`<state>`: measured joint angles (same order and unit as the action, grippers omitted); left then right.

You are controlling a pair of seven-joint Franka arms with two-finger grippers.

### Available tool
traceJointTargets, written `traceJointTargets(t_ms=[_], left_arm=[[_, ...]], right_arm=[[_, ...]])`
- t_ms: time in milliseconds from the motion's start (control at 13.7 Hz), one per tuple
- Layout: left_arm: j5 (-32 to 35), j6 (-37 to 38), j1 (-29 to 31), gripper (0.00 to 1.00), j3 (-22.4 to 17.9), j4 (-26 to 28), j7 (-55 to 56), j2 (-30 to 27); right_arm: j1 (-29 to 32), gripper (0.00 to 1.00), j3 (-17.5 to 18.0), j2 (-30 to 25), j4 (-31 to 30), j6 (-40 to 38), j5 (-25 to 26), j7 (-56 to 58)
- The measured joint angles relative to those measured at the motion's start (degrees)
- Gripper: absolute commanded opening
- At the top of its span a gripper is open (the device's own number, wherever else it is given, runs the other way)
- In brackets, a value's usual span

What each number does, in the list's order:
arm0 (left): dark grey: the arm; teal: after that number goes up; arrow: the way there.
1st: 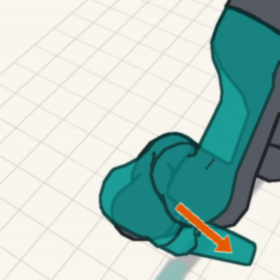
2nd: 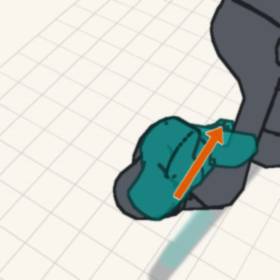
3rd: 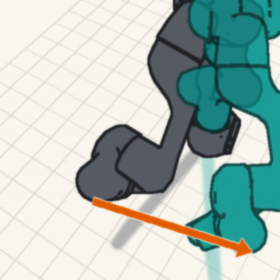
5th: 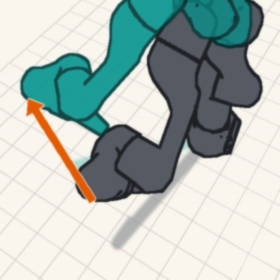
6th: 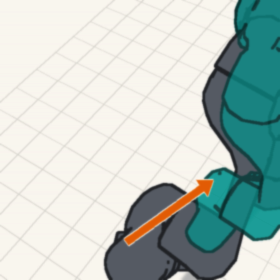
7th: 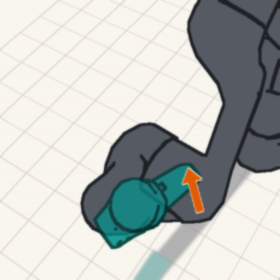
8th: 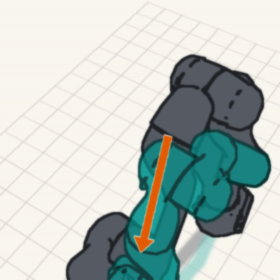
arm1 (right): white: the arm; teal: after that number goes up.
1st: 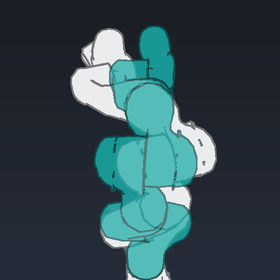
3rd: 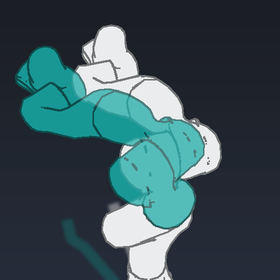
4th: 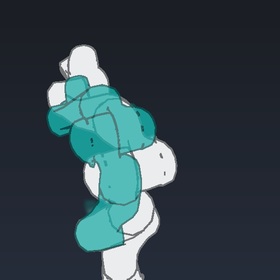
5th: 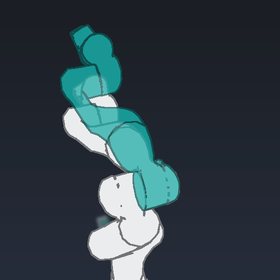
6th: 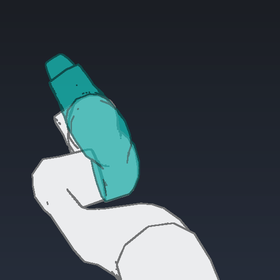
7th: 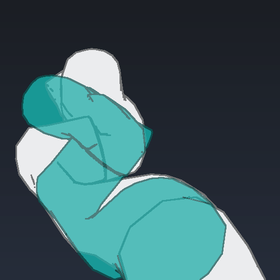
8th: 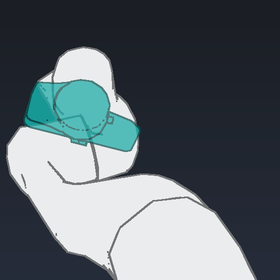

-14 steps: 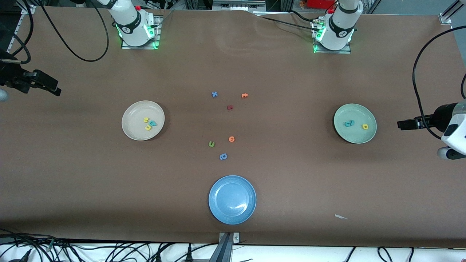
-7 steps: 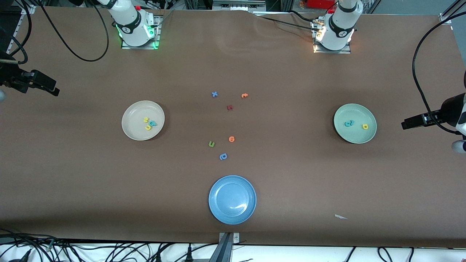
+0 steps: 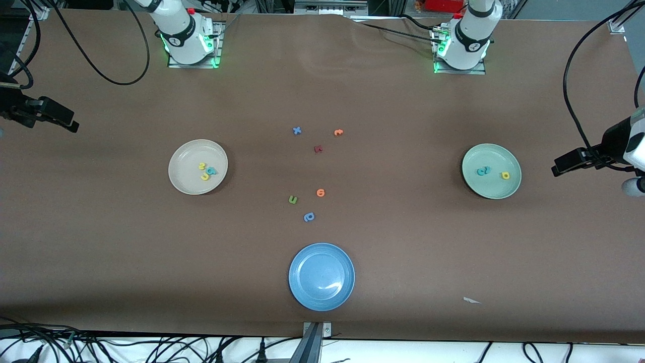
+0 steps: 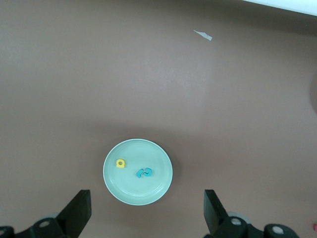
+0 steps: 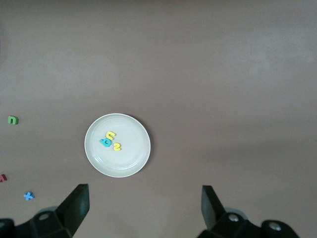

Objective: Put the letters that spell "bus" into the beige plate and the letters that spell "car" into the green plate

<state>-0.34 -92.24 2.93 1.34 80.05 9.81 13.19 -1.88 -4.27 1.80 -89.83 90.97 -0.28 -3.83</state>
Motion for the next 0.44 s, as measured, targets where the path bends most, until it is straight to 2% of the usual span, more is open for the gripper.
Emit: traceJointTargets(t_ms=[439], left_arm=[[0.0, -0.07, -0.16, 0.99, -0.01, 0.82, -4.08, 0.0]], right_arm=[[0.0, 1.0, -0.01, 0.0, 0.0, 0.0, -0.01, 0.0]])
